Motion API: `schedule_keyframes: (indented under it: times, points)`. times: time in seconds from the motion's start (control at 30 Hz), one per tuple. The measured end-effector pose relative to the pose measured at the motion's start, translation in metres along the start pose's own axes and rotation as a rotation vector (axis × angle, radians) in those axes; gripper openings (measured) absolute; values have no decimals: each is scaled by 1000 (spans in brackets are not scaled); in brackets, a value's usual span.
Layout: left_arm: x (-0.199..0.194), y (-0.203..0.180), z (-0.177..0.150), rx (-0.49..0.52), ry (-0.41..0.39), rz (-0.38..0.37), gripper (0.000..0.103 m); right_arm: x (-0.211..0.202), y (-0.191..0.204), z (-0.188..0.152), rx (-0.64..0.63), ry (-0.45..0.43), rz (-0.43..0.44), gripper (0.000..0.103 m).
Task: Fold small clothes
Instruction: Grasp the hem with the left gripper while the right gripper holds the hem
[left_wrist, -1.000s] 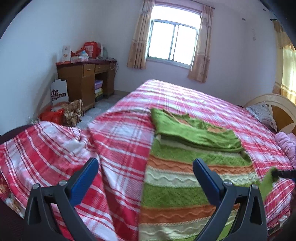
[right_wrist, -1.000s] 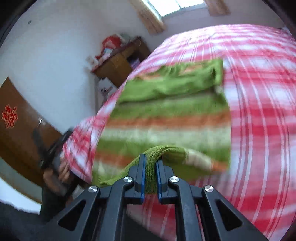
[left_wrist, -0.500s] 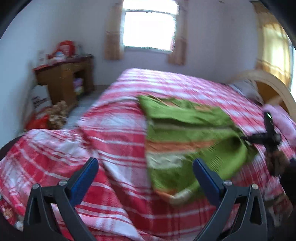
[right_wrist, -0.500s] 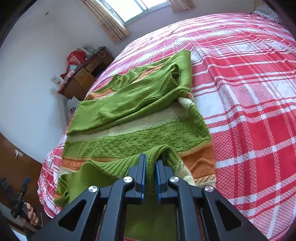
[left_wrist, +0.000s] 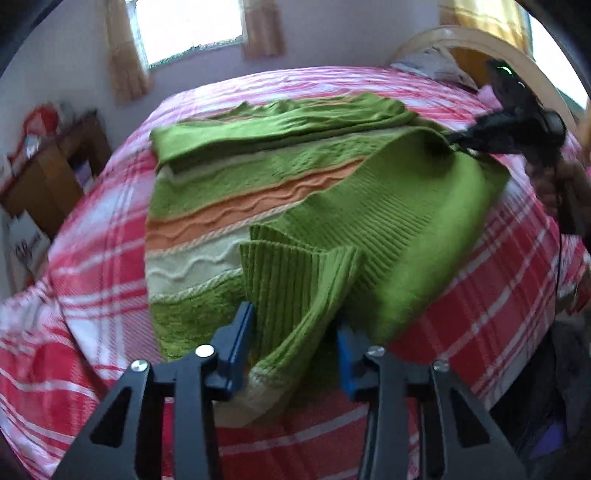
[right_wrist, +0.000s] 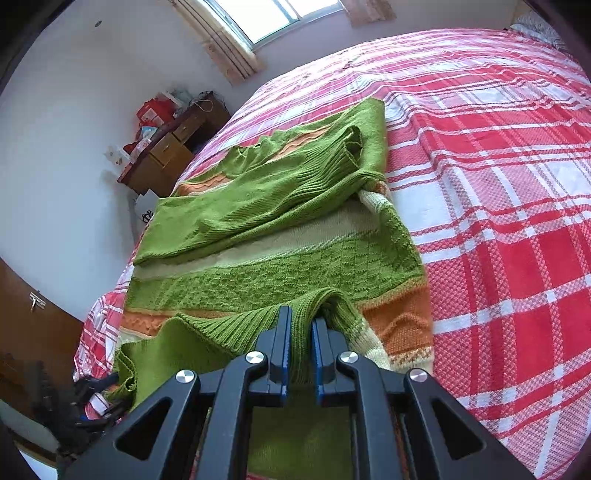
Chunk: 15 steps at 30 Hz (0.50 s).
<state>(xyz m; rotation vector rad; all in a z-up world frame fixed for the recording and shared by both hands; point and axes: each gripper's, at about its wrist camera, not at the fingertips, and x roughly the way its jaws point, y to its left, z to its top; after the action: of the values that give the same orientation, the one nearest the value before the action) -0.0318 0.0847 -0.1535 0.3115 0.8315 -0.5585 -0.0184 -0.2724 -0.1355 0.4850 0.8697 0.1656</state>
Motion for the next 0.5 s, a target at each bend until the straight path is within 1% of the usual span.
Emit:
schedule_keyframes:
  times: [0.03, 0.07, 0.1, 0.17, 0.2, 0.23, 0.27, 0.3, 0.33, 0.37, 0.4, 0.47, 0.5]
  points:
    - [-2, 6, 1, -44, -8, -26, 33, 0, -1, 0, 3, 0, 2, 11]
    - [-4, 13, 2, -84, -18, -47, 20, 0, -1, 0, 7, -1, 5, 11]
    - [-8, 22, 3, -140, -32, -74, 16, 0, -2, 0, 15, 0, 14, 13]
    - [-12, 46, 3, -283, -64, -126, 16, -4, -4, 1, 40, -1, 46, 14]
    - [-12, 59, 1, -364, -80, -153, 14, -8, -6, 2, 64, -13, 93, 14]
    - [-13, 72, -1, -435, -94, -171, 10, -14, -11, 2, 100, -37, 164, 16]
    - [-12, 81, -4, -488, -99, -172, 10, -20, -16, 2, 142, -61, 230, 20]
    - [-9, 85, -5, -510, -96, -167, 10, -26, -22, 1, 191, -83, 289, 34]
    - [-7, 85, -5, -506, -87, -162, 10, -31, -27, 0, 223, -101, 310, 54]
    - [-6, 82, -5, -494, -82, -162, 10, -36, -31, -2, 246, -124, 312, 63]
    - [-5, 77, -5, -474, -79, -168, 10, -43, -34, -4, 258, -150, 301, 66]
    - [-5, 66, -4, -444, -84, -176, 10, -55, -37, -9, 242, -184, 277, 66]
    - [-6, 61, -3, -435, -95, -182, 10, -62, -36, -11, 210, -197, 253, 66]
